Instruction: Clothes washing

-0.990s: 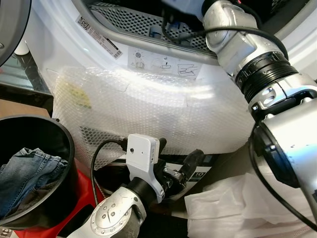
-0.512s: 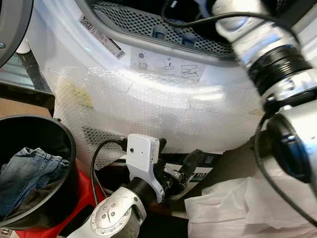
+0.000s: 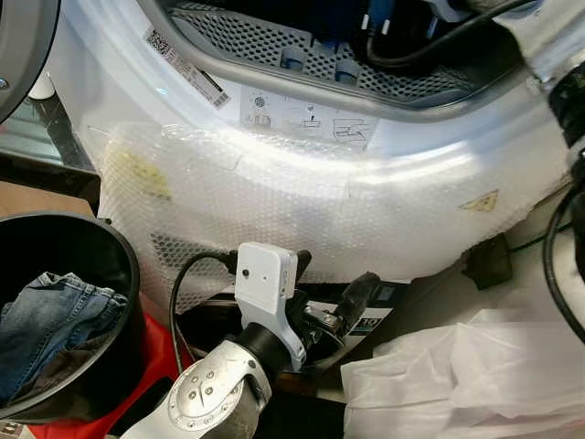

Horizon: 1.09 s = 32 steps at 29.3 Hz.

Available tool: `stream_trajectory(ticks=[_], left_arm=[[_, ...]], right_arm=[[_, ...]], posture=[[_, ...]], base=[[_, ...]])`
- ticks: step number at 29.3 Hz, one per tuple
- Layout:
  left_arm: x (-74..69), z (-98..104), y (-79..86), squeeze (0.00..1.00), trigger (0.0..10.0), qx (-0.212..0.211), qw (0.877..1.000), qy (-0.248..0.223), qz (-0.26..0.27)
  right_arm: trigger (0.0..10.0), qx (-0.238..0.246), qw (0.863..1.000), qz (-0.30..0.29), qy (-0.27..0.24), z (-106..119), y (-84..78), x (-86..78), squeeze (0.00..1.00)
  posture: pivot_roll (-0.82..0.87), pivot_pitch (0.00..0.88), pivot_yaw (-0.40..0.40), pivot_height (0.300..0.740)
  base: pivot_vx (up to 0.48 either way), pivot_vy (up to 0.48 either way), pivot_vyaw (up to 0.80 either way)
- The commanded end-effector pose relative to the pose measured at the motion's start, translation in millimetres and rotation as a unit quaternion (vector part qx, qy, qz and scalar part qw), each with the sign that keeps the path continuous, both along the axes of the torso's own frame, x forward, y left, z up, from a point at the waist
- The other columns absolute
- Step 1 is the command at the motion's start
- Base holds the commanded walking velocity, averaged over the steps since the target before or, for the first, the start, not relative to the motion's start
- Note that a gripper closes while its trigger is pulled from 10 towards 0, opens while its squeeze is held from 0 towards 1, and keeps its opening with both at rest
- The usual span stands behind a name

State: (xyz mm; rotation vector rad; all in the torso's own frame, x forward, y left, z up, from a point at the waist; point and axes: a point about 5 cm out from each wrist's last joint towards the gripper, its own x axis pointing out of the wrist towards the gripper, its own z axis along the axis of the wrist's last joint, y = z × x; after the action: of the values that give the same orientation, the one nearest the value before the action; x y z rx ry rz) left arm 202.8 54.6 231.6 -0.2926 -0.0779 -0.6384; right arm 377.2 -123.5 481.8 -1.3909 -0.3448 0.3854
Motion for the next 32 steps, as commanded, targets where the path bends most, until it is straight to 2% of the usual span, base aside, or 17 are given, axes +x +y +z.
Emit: stream_trajectory(ticks=[1,4,6,9,15,19,24,26,28,29,31,32], left_arm=[[-1.6,-1,-4.7,0.00,10.0,-0.001,1.000,0.007,-0.020],[-1.5,-1,-4.8,0.00,10.0,-0.001,1.000,0.007,-0.021],[-1.1,-1,-4.8,0.00,10.0,-0.001,1.000,0.006,-0.021],[0.0,-1,-4.2,0.00,10.0,-0.001,1.000,0.005,-0.022],[1.0,-1,-3.9,0.00,10.0,0.001,1.000,0.003,-0.025],[1.7,0,-3.7,0.00,10.0,0.001,1.000,0.003,-0.025],[2.4,0,-3.5,0.00,10.0,0.001,1.000,0.002,-0.027],[2.7,0,-3.5,0.00,10.0,0.001,1.000,0.001,-0.026],[2.9,0,-3.7,0.00,10.0,0.001,1.000,-0.001,-0.027],[3.1,0,-3.7,0.00,10.0,0.001,1.000,-0.001,-0.028],[3.6,0,-3.8,0.00,10.0,0.001,1.000,-0.001,-0.029],[4.2,0,-4.2,0.00,10.0,0.001,1.000,-0.003,-0.029]], right_arm=[[10.0,-0.016,1.000,0.007,0.005,10,-8.8,-8.6,0.00],[10.0,-0.030,0.999,0.013,0.020,11,-15.4,-12.0,0.00],[10.0,-0.019,0.999,0.029,0.038,14,-18.7,-16.2,0.00],[10.0,-0.029,0.997,0.044,0.059,18,-31.6,-25.6,0.00],[10.0,-0.023,0.992,0.093,0.087,19,-38.7,-36.9,0.00],[10.0,0.014,0.987,0.126,0.100,25,-43.1,-45.1,0.00],[10.0,0.057,0.973,0.187,0.123,24,-42.3,-55.0,0.00],[10.0,0.081,0.970,0.194,0.122,21,-41.5,-54.2,0.00],[10.0,0.125,0.964,0.197,0.129,17,-39.8,-52.0,0.00],[10.0,0.188,0.953,0.201,0.128,17,-35.3,-49.6,0.00],[10.0,0.233,0.937,0.209,0.155,12,-29.4,-49.2,0.00],[10.0,0.269,0.929,0.202,0.151,7,-27.0,-48.4,0.00]], posture=[[-0.10,0.179,-0.205,0.740],[-0.10,0.179,-0.206,0.740],[-0.11,0.178,-0.203,0.740],[-0.11,0.179,-0.199,0.740],[-0.11,0.180,-0.192,0.740],[-0.12,0.181,-0.189,0.740],[-0.12,0.179,-0.188,0.740],[-0.12,0.178,-0.187,0.740],[-0.12,0.178,-0.187,0.740],[-0.13,0.174,-0.185,0.740],[-0.13,0.176,-0.186,0.740],[-0.13,0.172,-0.187,0.740]], base=[[0.000,0.000,0.00],[0.000,0.000,0.00],[0.000,0.000,0.00],[0.000,0.000,0.00],[0.000,0.000,0.00],[0.000,0.000,0.00],[0.000,0.000,0.00],[0.000,0.000,0.00],[0.000,0.000,0.00],[0.000,0.000,0.00],[0.000,0.000,0.00],[0.000,0.000,0.00]])
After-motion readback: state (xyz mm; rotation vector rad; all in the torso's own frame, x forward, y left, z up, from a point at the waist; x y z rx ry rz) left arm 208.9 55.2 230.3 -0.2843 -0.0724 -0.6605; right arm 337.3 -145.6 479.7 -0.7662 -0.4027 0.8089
